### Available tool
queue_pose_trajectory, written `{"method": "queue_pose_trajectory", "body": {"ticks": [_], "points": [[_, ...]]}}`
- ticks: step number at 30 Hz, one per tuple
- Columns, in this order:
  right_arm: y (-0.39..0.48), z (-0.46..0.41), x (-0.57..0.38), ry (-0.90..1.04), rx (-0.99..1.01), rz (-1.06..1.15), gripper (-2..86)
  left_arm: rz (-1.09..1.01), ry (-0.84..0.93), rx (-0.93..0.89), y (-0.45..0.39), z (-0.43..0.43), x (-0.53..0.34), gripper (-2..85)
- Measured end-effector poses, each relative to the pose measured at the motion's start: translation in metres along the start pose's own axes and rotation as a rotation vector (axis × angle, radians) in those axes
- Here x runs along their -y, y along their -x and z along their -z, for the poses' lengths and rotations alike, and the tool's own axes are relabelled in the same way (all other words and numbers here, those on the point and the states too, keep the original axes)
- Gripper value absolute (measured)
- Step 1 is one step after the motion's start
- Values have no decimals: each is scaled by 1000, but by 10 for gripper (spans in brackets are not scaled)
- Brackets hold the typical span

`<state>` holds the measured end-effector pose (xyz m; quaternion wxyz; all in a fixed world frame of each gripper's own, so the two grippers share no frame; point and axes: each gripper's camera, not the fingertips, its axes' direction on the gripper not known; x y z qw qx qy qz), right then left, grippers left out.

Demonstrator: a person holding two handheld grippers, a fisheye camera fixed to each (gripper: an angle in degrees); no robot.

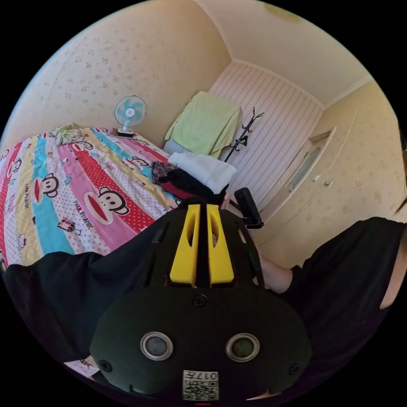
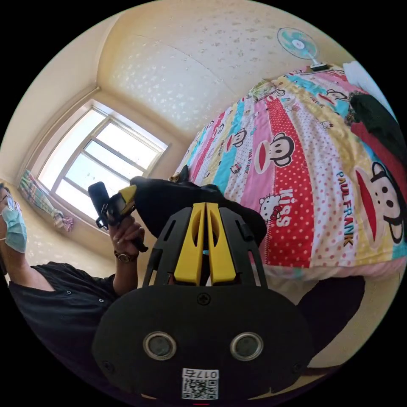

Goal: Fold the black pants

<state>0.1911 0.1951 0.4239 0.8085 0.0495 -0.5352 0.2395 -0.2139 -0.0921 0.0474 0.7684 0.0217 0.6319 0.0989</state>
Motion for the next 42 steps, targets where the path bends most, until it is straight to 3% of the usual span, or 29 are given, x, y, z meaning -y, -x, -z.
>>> {"method": "queue_pose_trajectory", "body": {"ticks": [3, 7, 10, 12, 14, 19, 23, 26, 29, 33, 35, 37, 42], "points": [[-14, 35, -25, -71, 29, -31, 4, 83, 128, -73, 41, -23, -17, 26], [-20, 47, -48, 4, -27, -64, 4, 340, 36, -72, 95, 21, -75, 28], [-11, 28, -53, 88, -96, -41, 3, 624, -172, 132, 123, 107, -141, 72], [-2, 12, -53, 114, -69, -11, 3, 862, -371, 394, 138, 178, -202, 87], [5, -9, -50, 153, -20, 12, 3, 1035, -461, 500, 154, 216, -244, 108], [49, -87, -48, 300, 169, 73, 5, 1133, -489, 597, 187, 254, -288, 104], [91, -124, -66, 399, 171, 138, 5, 1218, -469, 611, 219, 245, -303, 137], [116, -145, -87, 490, 119, 190, 7, 1230, -483, 630, 222, 238, -305, 142], [133, -155, -107, 555, 107, 222, 11, 1109, -493, 378, 214, 239, -295, 59], [166, -163, -131, 582, 72, 294, 33, 1003, -466, 324, 192, 252, -270, 36], [183, -169, -137, 562, 46, 274, 77, 909, -451, 334, 171, 261, -246, 28], [215, -177, -143, 529, 79, 286, 194, 792, -406, 359, 145, 265, -215, 19], [310, -201, -166, 496, 106, 498, 206, 550, -257, 470, 72, 247, -137, 12]]}}
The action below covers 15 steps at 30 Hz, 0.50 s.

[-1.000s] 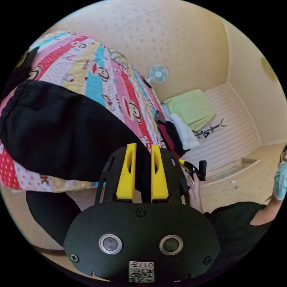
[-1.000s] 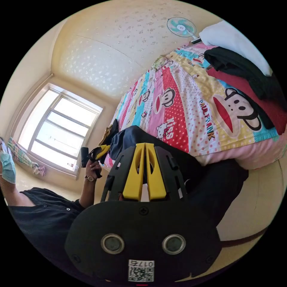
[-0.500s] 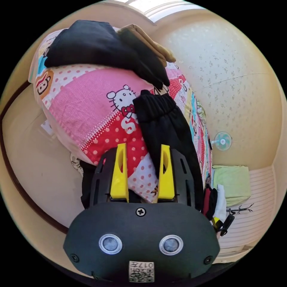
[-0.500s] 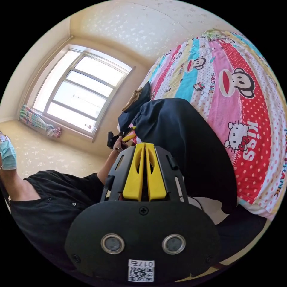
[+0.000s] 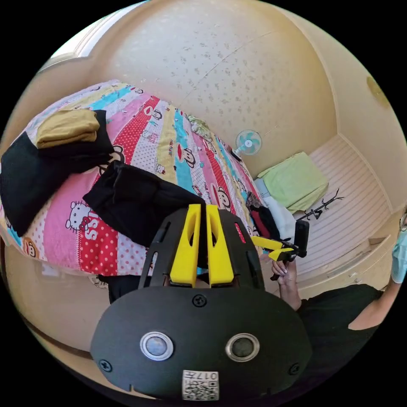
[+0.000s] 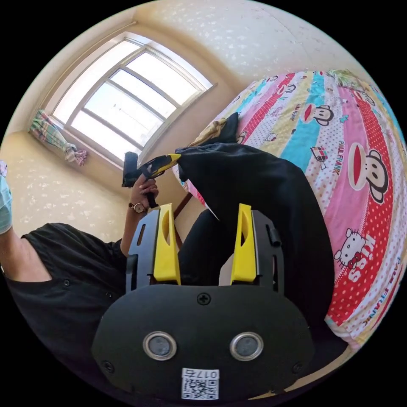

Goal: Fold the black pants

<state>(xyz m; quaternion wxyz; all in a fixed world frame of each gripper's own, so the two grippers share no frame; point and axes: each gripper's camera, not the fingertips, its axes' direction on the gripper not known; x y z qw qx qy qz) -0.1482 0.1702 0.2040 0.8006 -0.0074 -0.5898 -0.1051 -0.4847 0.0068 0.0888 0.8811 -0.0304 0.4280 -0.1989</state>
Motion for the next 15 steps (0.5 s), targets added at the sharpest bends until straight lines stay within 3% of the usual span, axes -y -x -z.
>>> {"method": "queue_pose_trajectory", "body": {"ticks": [8, 10, 13, 15], "points": [[142, -77, 43, -31, -422, 223, 229, -166, 59, 54, -75, -5, -3, 7], [168, -115, 52, 34, -555, 279, 185, -171, 59, 43, -77, 1, -9, 7], [194, -151, 62, 114, -561, 358, 139, -128, 56, 131, -67, 11, -24, 9], [210, -154, 67, 95, -584, 385, 83, -69, 22, 53, -46, 26, -43, 1]]}}
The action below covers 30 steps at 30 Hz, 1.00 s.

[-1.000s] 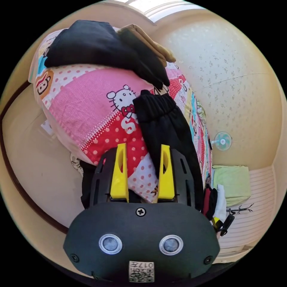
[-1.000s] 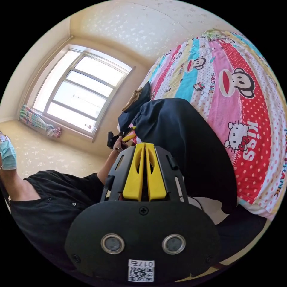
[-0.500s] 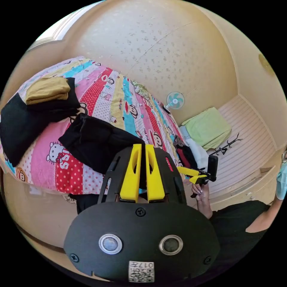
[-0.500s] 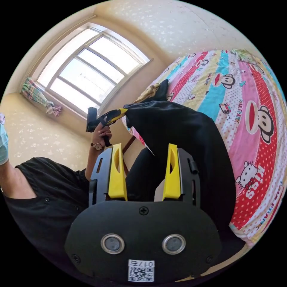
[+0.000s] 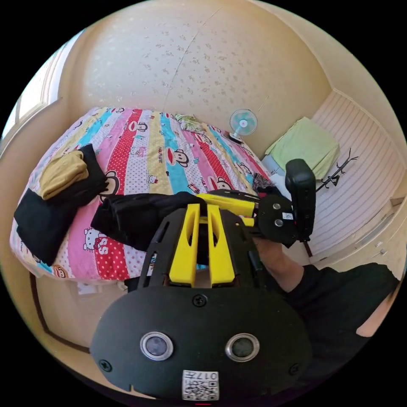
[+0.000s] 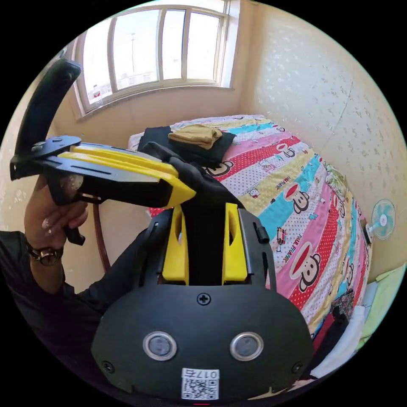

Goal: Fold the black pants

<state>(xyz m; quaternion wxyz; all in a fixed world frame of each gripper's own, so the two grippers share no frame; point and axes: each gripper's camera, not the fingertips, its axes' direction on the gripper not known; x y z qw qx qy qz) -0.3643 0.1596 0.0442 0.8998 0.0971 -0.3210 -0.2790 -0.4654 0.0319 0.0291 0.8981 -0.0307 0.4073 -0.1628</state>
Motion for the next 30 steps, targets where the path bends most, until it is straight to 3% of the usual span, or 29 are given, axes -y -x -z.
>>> {"method": "queue_pose_trajectory", "body": {"ticks": [5, 8, 11, 16, 19, 21, 24, 26, 30], "points": [[9, 41, 21, -34, -107, -23, 44, 207, -266, -228, 65, 35, -79, -4], [5, 93, 23, -125, -104, -55, 38, 328, -213, -169, 96, 31, -120, 18], [9, 155, 21, -212, -63, -33, 35, 415, -186, -92, 113, 25, -147, 105], [49, 254, 18, -282, -124, 69, 31, 349, -191, 28, 124, -3, -160, 138], [64, 304, 10, -331, -117, 87, 30, 349, -183, -66, 131, -26, -169, 186], [69, 331, 4, -344, -122, 98, 29, 287, -318, -135, 117, -21, -180, 198], [74, 381, -12, -405, -122, 103, 28, 162, -423, -88, 91, -3, -184, 189], [75, 408, -18, -430, -116, 105, 27, 66, -419, -73, 77, -1, -179, 189], [76, 443, -25, -462, -176, 112, 26, -67, -360, -226, 55, -19, -153, 183]]}}
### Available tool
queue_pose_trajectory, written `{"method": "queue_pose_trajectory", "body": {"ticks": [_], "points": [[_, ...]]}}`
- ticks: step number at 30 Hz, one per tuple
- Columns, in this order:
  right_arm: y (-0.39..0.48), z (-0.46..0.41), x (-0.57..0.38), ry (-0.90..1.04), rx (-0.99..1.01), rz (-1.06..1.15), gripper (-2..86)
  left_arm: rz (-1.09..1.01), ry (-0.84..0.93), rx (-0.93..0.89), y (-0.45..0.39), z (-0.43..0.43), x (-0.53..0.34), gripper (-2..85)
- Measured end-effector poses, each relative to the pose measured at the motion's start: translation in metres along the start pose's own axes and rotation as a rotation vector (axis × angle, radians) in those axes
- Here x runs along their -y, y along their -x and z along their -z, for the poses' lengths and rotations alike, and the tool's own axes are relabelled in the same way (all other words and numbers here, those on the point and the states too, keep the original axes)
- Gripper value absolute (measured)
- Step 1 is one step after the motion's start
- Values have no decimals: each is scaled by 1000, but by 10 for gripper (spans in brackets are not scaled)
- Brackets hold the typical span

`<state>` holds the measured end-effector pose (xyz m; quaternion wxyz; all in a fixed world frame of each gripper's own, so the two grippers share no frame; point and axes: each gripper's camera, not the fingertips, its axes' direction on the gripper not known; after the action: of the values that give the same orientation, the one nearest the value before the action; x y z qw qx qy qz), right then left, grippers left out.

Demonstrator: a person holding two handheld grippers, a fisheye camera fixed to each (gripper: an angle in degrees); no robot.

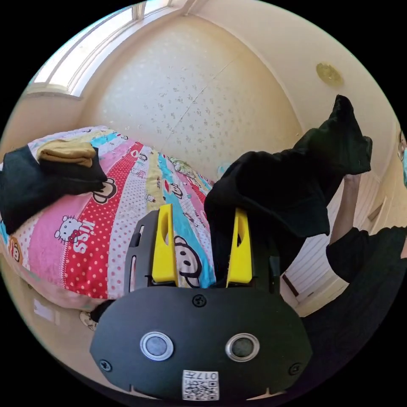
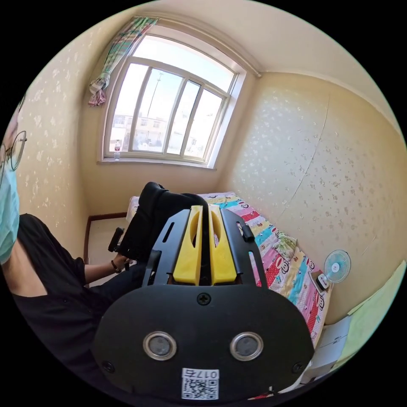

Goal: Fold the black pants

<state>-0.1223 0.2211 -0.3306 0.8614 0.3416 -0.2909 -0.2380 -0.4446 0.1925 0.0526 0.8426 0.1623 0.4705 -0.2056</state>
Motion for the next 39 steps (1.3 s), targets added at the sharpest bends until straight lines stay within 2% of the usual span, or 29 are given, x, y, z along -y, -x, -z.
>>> {"method": "queue_pose_trajectory", "body": {"ticks": [7, 10, 12, 15, 19, 22, 24, 25, 27, 28, 29, 31, 33, 34, 35, 38, 39], "points": [[-11, 85, -3, -101, -85, 13, 26, -154, -157, -272, -50, 4, 38, 67], [-28, 125, -9, -134, -157, 2, 26, -171, -251, -575, -68, 24, 66, 40], [-46, 144, -15, -143, -192, -23, 26, -201, -379, -870, -80, 43, 88, 36], [-80, 170, -36, -200, -196, -92, 26, -298, -446, -1122, -107, 62, 116, 32], [-129, 200, -71, -298, -125, -159, 26, -316, -530, -1115, -138, 87, 138, 29], [-174, 206, -84, -282, -106, -227, 26, -358, -559, -912, -169, 103, 162, 29], [-212, 198, -89, -260, -109, -286, 27, -417, -544, -584, -197, 97, 194, 29], [-246, 187, -90, -235, -134, -342, 28, -432, -541, -501, -202, 91, 204, 30], [-306, 160, -86, -197, -177, -429, 30, -495, -507, -226, -217, 43, 262, 33], [-358, 135, -80, -178, -191, -505, 31, -508, -484, -169, -218, 25, 282, 34], [-386, 121, -76, -167, -195, -548, 32, -508, -411, -62, -214, -20, 325, 37], [-505, 44, -76, -73, -198, -721, 38, -460, -243, 131, -192, -94, 385, 43], [-573, -20, -109, 73, -145, -898, 45, -249, 81, 366, -124, -189, 419, 49], [-600, -54, -143, 122, -79, -1013, 54, -210, 148, 381, -104, -207, 417, 40], [-607, -68, -161, 124, -41, -1036, 58, -185, 232, 360, -69, -233, 402, 23], [-606, -125, -250, 126, 69, -981, 64, -148, 298, 295, 14, -266, 323, 23], [-598, -150, -289, 192, 99, -950, 57, -112, 367, 298, 49, -279, 282, 26]]}}
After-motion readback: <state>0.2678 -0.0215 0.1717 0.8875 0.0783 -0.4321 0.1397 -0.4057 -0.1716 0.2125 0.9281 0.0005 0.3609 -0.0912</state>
